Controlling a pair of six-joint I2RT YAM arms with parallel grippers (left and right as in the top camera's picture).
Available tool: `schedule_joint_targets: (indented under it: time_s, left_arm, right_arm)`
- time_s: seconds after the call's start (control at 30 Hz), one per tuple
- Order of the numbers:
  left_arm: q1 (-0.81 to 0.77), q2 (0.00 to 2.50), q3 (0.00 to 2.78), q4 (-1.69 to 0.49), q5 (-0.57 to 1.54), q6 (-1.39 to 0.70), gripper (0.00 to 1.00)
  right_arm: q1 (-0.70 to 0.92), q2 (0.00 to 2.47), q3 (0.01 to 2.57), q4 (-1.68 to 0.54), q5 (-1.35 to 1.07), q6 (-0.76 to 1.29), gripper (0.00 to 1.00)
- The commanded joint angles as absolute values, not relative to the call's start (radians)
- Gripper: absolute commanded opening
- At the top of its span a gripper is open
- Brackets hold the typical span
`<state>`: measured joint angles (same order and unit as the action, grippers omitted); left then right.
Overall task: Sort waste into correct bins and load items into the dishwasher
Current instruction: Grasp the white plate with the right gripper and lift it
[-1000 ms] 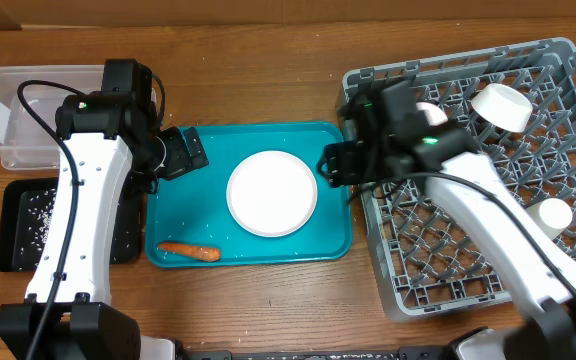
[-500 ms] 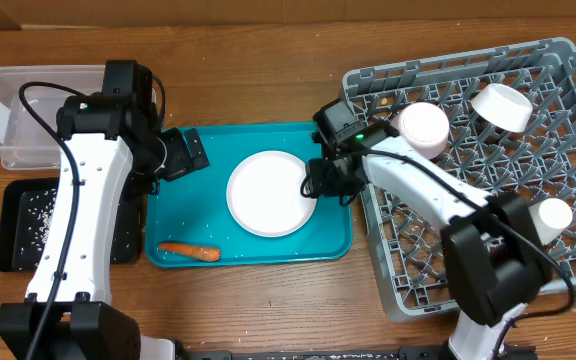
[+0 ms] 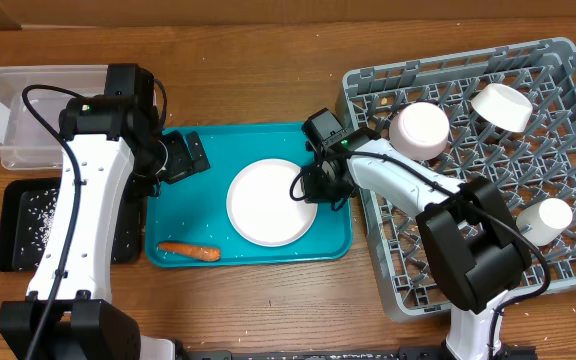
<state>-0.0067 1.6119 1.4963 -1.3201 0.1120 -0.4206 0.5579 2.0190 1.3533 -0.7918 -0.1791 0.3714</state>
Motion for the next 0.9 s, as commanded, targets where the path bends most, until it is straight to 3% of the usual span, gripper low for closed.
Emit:
schedule_joint_targets:
  time_s: [0.0, 0.3, 0.67, 0.87]
  left_arm:
    - [-0.008, 1.603, 1.491, -1.319, 0.12, -0.442, 1.0]
    - [-0.008, 1.603, 1.491, -1.316, 0.101, -0.441, 1.0]
    - [-0.008, 1.604, 1.491, -1.308, 0.094, -0.442, 1.0]
    - [-0.008, 1.604, 1.491, -1.308, 0.094, -0.441, 1.0]
  right_arm:
    - [0.552, 2.011, 1.379, -0.818, -0.157, 0.371, 0.04]
    - [0.456, 1.766, 1.553, -0.995, 0.11, 0.36, 0.04]
    - [0.285, 1.503, 1.568, -0.959, 0.769, 0.236, 0.04]
    - [0.198, 1.523, 1.542, -0.94, 1.202, 0.352, 0.04]
